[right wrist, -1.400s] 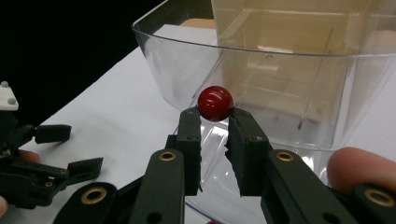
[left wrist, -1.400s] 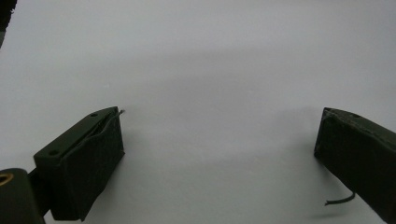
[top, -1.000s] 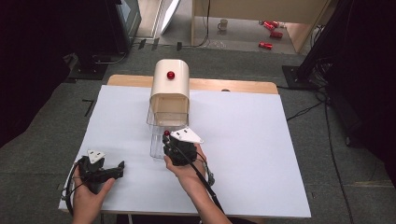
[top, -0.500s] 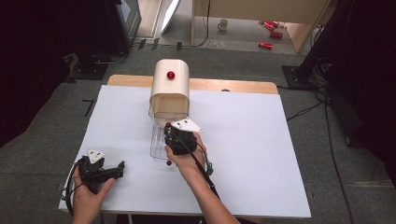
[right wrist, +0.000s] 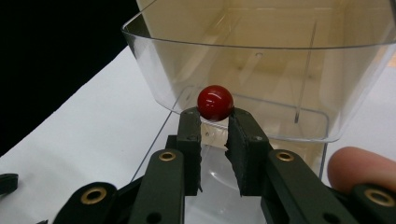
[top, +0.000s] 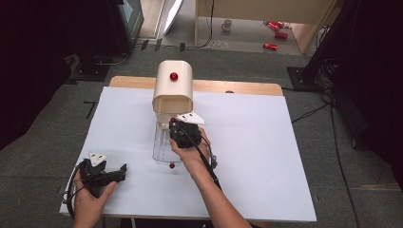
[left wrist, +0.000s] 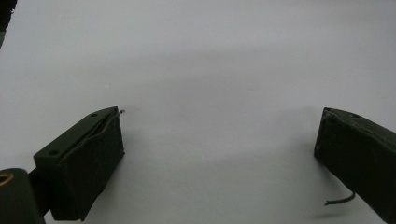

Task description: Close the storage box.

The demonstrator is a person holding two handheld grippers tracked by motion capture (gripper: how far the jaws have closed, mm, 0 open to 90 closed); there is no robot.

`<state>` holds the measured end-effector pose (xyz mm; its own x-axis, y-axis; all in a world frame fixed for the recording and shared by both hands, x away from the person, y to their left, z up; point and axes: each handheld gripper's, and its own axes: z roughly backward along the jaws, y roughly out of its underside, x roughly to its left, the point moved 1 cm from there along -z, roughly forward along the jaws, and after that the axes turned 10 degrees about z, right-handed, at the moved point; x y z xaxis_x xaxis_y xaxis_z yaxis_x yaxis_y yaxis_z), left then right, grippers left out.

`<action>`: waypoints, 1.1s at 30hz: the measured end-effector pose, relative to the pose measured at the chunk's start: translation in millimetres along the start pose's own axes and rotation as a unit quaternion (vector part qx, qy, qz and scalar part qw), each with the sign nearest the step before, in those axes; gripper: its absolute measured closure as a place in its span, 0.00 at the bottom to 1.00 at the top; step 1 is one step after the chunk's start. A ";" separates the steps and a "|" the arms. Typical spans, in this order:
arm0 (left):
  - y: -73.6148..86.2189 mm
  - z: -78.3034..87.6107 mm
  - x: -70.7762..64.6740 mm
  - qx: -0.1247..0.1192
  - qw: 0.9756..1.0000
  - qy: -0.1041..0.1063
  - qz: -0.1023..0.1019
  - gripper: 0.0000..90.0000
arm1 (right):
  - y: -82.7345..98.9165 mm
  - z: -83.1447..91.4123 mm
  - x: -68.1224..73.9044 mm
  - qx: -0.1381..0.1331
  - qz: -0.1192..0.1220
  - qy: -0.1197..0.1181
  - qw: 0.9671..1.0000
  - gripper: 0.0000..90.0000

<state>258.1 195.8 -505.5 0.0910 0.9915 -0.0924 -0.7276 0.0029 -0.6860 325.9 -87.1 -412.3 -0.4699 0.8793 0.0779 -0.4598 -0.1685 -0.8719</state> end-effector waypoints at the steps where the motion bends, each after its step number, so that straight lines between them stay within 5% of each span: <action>1: 0.0 0.0 0.0 0.000 1.000 0.000 0.000 0.01 | 0.0 0.0 0.0 0.000 0.000 0.000 1.000 0.85; 25: 0.0 -0.1 0.0 0.001 1.000 0.001 0.001 0.01 | -11.0 -15.0 -12.3 0.012 -0.003 -0.011 1.000 0.84; 33: -0.1 -0.1 0.1 0.001 1.000 0.000 0.000 0.01 | 2.8 4.6 -9.1 0.032 0.021 -0.051 0.998 0.54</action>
<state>258.2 195.9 -505.5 0.0911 0.9915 -0.0934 -0.7283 0.0024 -0.6852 325.4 -97.6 -413.2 -0.5622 0.8218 0.0926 -0.4829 -0.2352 -0.8435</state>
